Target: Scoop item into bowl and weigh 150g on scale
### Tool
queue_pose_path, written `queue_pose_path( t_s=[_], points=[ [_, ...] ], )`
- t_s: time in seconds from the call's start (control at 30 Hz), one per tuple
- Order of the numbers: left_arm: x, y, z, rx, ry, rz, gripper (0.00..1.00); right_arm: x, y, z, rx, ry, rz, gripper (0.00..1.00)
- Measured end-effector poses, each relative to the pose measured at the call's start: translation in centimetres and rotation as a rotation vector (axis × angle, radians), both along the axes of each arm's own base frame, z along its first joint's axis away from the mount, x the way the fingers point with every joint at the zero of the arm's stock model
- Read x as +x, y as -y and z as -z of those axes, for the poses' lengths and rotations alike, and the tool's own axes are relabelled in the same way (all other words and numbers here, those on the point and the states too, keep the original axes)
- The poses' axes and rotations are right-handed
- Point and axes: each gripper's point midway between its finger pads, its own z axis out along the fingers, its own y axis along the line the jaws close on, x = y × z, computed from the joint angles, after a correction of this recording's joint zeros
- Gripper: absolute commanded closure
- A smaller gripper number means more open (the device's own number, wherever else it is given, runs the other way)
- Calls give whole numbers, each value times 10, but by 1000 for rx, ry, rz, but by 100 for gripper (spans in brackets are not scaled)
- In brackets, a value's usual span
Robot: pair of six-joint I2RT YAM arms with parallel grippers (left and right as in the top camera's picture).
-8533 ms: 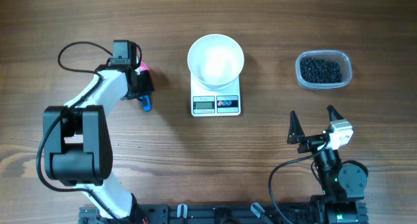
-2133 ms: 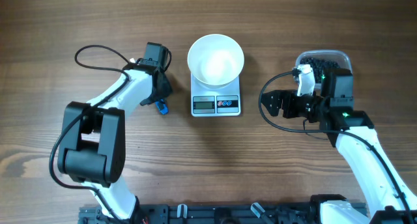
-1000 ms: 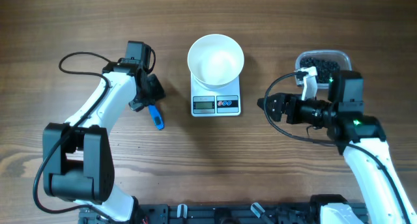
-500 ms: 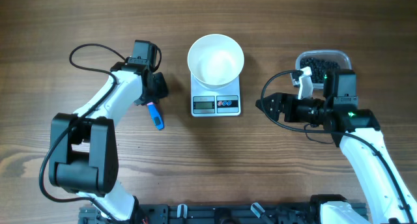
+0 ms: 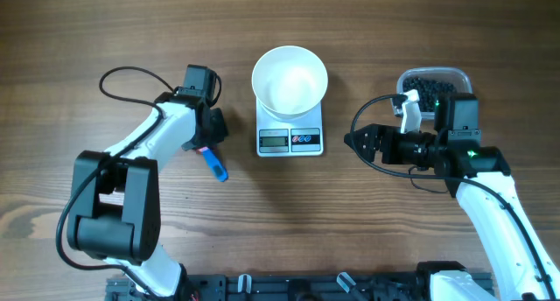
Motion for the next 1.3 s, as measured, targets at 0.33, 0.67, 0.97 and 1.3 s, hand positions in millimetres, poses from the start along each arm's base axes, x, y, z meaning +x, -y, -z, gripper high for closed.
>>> queue_pose_path(
  t_s=[0.33, 0.67, 0.97, 1.3],
  points=[
    [33, 4, -49, -15, 103, -35, 43, 1, 4, 3, -25, -3, 15, 4],
    [-39, -8, -12, 15, -85, -127, 40, 3, 4, 2, -25, 6, 16, 3],
    [-23, -5, 1, -14, 17, -143, 83, 3, 4, 2, -25, 5, 16, 3],
    [-25, -4, -7, -19, 24, -142, 82, 8, 4, -1, -24, 35, 16, 2]
  ],
)
